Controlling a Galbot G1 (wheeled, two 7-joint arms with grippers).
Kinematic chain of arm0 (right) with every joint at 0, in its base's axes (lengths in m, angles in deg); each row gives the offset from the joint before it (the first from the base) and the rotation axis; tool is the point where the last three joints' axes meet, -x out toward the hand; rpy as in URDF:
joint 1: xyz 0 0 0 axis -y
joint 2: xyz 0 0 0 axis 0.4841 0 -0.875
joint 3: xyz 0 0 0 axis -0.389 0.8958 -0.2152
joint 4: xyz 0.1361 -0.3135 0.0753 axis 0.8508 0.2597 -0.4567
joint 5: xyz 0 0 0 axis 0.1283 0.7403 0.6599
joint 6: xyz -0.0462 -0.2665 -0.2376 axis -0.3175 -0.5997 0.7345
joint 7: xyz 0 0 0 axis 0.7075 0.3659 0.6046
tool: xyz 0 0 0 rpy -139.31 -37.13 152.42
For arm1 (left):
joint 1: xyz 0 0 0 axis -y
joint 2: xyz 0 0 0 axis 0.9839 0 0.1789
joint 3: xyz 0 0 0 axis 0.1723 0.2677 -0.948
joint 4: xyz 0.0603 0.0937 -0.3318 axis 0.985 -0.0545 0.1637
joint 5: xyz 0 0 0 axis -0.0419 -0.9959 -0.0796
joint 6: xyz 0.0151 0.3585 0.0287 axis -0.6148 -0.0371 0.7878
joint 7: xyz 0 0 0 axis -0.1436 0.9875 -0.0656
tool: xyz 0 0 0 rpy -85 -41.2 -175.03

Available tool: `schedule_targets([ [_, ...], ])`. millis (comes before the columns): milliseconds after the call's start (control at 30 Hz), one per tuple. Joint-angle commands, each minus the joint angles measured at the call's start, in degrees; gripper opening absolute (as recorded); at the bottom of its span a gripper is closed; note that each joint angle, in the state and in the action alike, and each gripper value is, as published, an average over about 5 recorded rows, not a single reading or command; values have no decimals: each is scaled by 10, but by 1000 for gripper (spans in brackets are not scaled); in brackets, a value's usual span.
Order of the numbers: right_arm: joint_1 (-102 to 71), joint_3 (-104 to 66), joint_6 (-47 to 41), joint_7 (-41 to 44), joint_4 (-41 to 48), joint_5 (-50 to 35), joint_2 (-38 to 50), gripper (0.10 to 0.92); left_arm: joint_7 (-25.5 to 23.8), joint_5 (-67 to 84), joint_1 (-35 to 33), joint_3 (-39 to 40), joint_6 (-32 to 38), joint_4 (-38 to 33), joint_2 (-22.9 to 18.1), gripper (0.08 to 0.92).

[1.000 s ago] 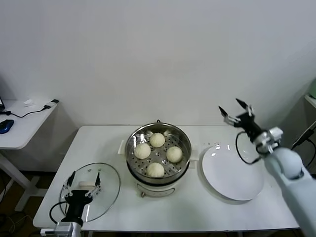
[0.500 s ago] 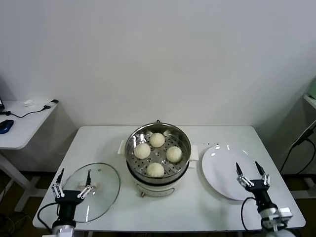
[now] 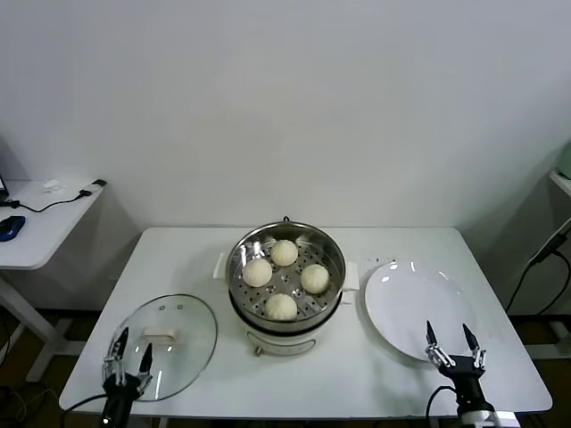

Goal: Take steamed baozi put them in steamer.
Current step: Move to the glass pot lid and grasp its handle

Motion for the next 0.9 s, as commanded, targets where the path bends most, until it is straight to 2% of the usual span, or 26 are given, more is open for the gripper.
schedule_targets([
  [33,-19,-6,1,-9,-4,11,-22,823,40,-190,26,10,-60,71,-2,823],
  [200,-25,-6,2,-9,-5,26,-23,823,-10,-139,50,20,-86,53,-7,823],
  [367,-33,-6,3,-8,-12,34,-26,823,-48,-119,75,26,-101,70,-7,823],
  [900,-33,-10,9,-7,-5,40,-28,823,-52,-97,121,37,-121,95,-16,823],
])
